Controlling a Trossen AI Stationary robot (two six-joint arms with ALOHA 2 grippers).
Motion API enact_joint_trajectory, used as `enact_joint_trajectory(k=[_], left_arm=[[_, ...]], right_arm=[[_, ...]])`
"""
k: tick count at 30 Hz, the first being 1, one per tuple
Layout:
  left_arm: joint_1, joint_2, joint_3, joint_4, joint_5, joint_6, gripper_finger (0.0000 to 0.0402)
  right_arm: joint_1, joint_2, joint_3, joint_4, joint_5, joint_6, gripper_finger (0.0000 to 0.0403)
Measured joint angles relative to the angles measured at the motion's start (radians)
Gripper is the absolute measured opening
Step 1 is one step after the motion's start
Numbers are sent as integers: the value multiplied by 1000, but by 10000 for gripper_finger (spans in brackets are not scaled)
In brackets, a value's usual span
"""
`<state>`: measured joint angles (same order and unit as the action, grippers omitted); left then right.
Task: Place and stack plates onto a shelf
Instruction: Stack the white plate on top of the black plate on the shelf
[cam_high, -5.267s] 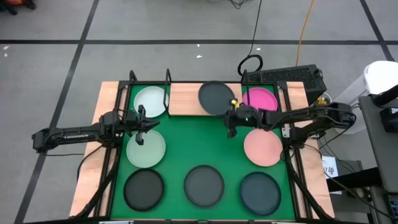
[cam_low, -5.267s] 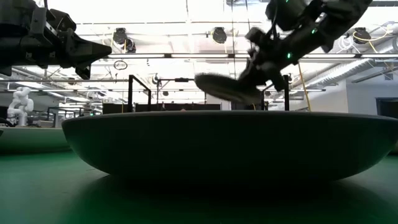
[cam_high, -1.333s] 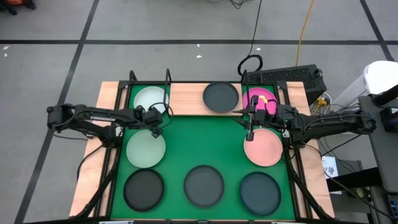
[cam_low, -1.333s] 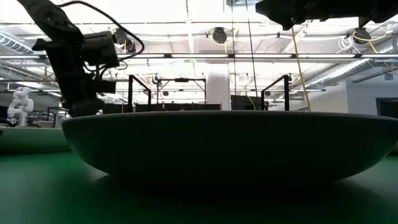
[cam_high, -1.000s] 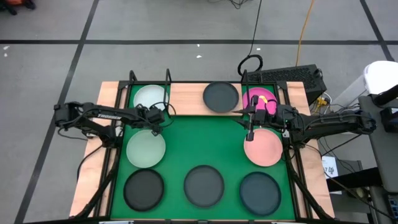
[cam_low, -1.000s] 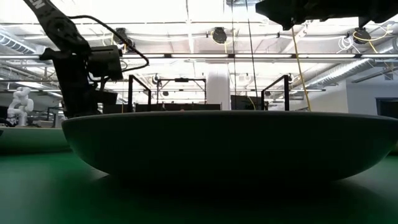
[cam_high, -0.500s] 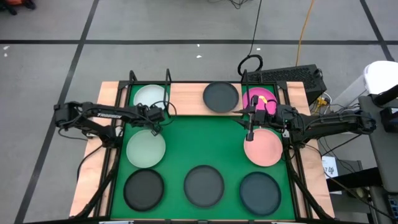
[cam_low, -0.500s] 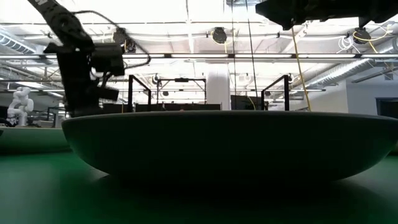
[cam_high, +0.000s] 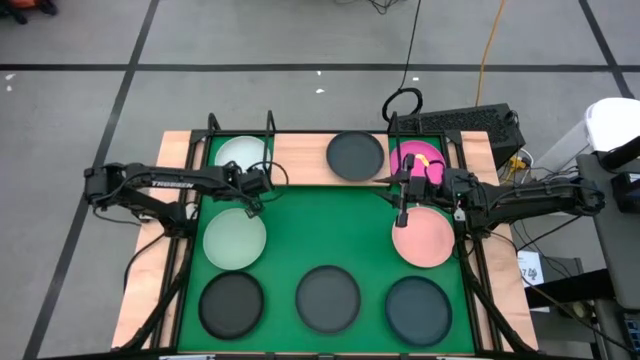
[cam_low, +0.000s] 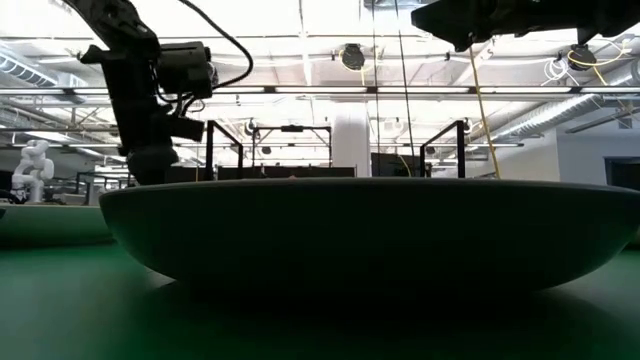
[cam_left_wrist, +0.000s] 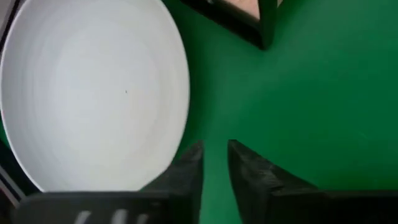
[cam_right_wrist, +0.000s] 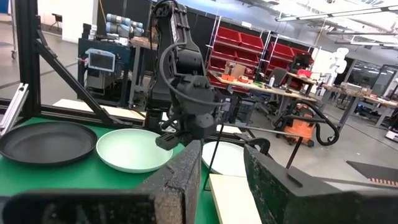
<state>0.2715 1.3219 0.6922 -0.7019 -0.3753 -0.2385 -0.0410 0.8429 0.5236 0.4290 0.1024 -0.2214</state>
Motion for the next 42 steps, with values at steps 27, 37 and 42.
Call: enact_joint_trajectory(k=[27,37,42], left_arm=[[-7,95,-1,-51,-148,14,193],[81,138,-2,-34,-166,67,193],[113,180,-2,34,-127,105,193]], right_arm=[[0,0,0,-18,0,-7,105],[0,0,0,-18,0,7,105],[0,0,0,-21,0,3,105]])
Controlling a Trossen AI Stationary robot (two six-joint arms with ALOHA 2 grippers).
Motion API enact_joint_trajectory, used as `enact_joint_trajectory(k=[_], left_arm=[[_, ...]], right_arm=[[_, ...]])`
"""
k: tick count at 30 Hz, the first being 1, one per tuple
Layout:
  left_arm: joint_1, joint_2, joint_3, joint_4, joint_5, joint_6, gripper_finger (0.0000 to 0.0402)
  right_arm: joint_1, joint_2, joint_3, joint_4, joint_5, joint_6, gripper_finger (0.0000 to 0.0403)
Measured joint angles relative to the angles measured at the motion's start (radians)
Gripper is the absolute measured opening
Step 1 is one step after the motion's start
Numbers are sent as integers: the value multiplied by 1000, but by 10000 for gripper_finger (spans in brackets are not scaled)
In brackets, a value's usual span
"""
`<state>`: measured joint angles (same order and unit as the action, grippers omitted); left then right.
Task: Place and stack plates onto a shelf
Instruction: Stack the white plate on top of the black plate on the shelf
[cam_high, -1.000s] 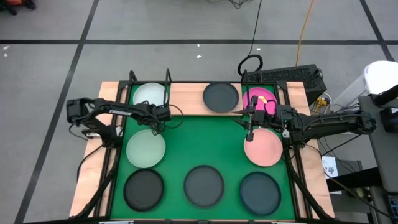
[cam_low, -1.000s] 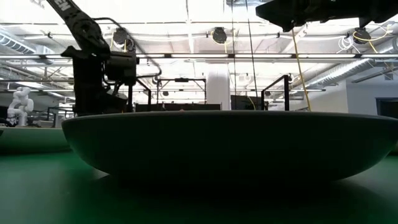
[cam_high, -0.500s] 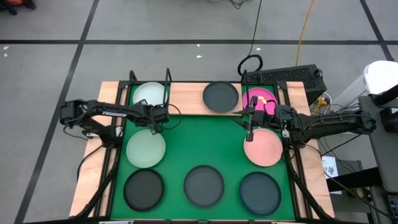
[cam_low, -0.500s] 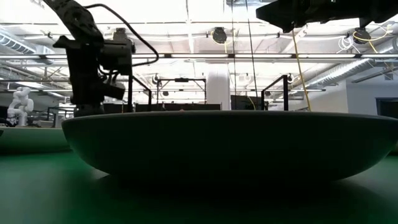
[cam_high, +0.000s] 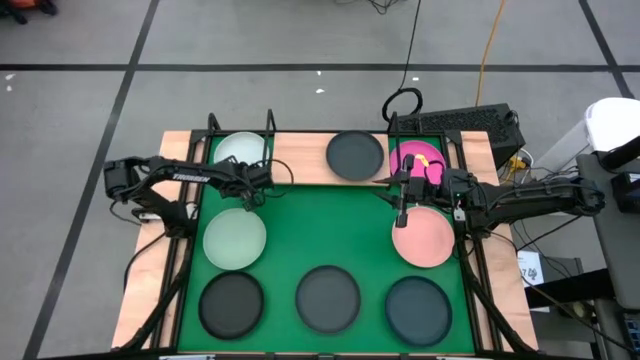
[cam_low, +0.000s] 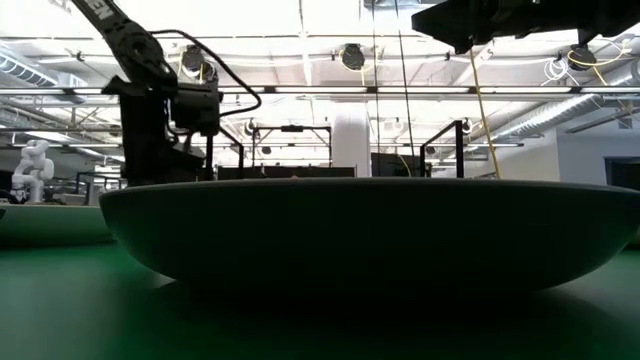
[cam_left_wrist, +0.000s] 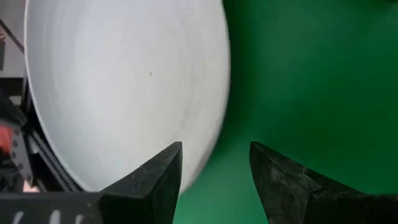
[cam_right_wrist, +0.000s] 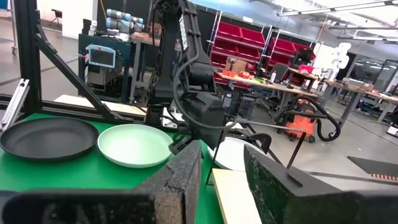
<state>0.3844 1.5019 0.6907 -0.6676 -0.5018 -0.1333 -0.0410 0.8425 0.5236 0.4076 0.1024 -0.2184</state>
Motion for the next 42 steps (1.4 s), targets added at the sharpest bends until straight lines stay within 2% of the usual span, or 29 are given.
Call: enact_joint_trajectory(k=[8,11,16,17,22,26,30,35,38,40,42], left_arm=[[35,64,4,43,4,38,184],[40,66,4,41,26,35,140],[39,63,1,34,21,10,29],[41,61,1,27,6,4,18],[13,8,8,-48,41,-36,12],[-34,-87,29,-168,32,-129,12],[-89,-195,78,-307,-19,-254,12],[-151,-317,180,-437,-135,-357,12],[-176,-367,271,-427,-210,-321,12],[-189,-374,337,-358,-242,-230,12],[-204,-364,397,-238,-234,-94,12]], right_arm=[[0,0,0,-1,0,-6,105],[0,0,0,-1,0,-3,105],[3,0,0,-1,0,8,105],[3,0,0,-1,0,8,105],[3,0,0,-1,0,8,105],[3,0,0,-1,0,0,105],[3,0,0,0,0,-2,105],[3,0,0,0,0,-2,105],[3,0,0,1,0,-2,105],[4,0,0,22,-7,19,105],[4,-16,0,53,-57,58,105]])
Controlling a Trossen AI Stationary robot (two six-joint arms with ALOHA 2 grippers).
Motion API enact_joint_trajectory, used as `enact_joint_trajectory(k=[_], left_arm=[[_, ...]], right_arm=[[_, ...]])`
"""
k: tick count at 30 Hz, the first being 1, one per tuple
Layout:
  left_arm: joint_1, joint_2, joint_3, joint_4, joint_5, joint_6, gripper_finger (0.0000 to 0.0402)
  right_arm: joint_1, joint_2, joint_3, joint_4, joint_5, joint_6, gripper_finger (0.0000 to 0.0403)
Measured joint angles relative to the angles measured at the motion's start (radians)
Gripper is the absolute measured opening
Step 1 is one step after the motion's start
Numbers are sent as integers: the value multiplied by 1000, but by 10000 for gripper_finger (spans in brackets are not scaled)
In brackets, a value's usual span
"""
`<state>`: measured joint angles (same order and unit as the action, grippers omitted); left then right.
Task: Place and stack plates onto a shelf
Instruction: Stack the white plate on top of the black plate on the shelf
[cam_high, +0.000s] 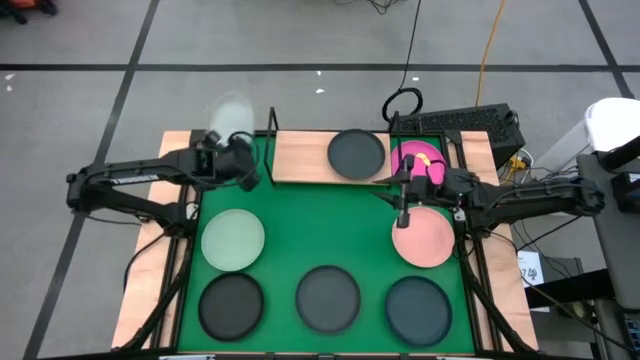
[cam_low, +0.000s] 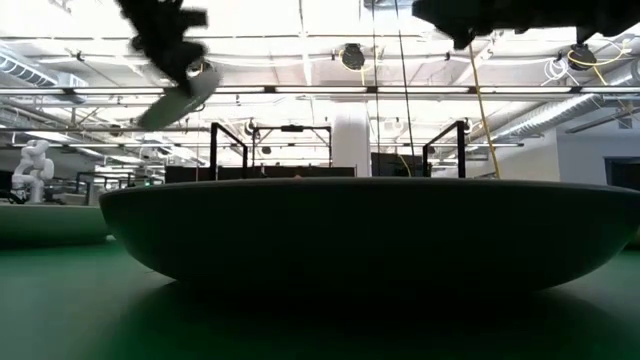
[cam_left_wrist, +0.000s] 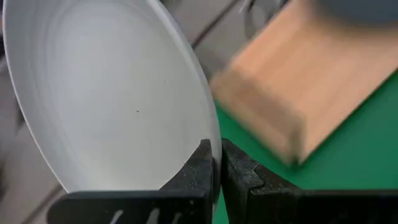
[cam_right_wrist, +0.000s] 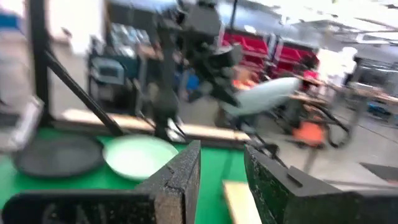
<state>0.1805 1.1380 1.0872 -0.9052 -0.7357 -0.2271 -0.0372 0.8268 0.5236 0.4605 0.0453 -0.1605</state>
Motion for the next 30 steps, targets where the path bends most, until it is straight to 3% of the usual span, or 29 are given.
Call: enact_joint_trajectory(k=[3,8,17,23,30], left_arm=[[-27,51,75,209,38,231,12],[-35,205,185,411,151,476,12],[-20,539,290,593,291,709,12],[20,715,350,733,402,784,12],[48,842,409,723,413,821,34]], right_arm=[[0,-44,1,27,-74,8,105],[0,-139,1,-33,-72,9,105],[0,-223,1,-113,-73,18,105],[0,-232,1,-115,-73,16,105],[0,-232,0,-115,-73,9,105]])
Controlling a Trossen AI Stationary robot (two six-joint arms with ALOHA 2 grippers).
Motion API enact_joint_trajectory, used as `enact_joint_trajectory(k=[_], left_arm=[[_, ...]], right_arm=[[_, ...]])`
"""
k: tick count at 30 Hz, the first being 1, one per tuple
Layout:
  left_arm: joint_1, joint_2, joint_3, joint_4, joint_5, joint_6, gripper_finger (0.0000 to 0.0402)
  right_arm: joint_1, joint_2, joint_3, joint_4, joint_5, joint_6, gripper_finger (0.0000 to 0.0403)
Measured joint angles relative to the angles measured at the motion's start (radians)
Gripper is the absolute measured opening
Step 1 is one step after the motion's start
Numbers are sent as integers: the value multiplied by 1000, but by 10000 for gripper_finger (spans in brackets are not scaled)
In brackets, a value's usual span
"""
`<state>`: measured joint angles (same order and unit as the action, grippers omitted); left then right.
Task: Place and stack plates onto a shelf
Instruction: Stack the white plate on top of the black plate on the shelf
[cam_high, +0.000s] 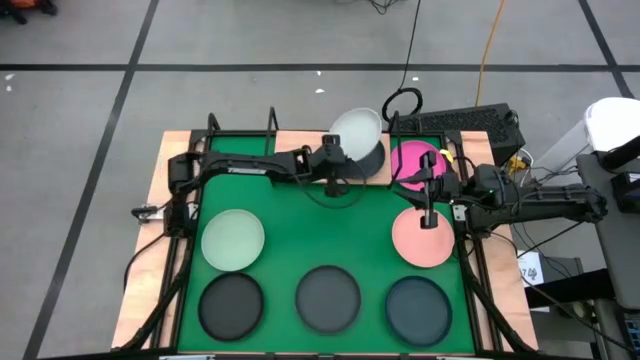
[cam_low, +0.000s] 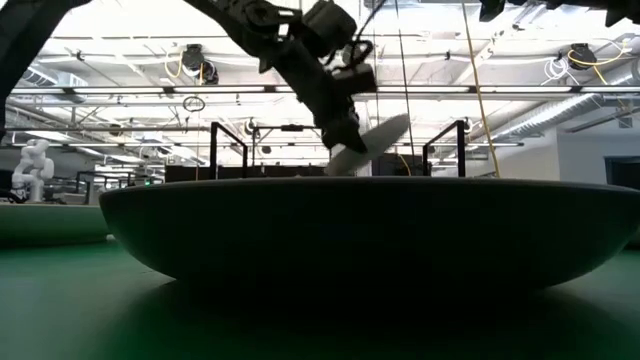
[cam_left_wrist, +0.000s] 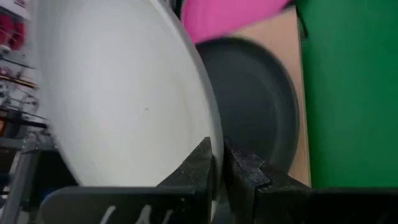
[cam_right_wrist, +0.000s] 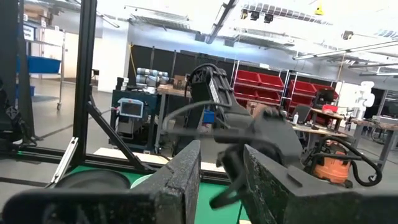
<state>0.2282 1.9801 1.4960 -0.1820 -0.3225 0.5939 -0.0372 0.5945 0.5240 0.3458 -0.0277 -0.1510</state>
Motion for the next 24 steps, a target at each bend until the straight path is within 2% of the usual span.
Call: enact_joint_trajectory(k=[6,24], left_arm=[[9,10,3,-25,59,-23,42],[-2,2,4,-26,61,-52,55]], right_arm=[[0,0,0,0,1,-11,105],[0,0,0,10,3,-18,105]])
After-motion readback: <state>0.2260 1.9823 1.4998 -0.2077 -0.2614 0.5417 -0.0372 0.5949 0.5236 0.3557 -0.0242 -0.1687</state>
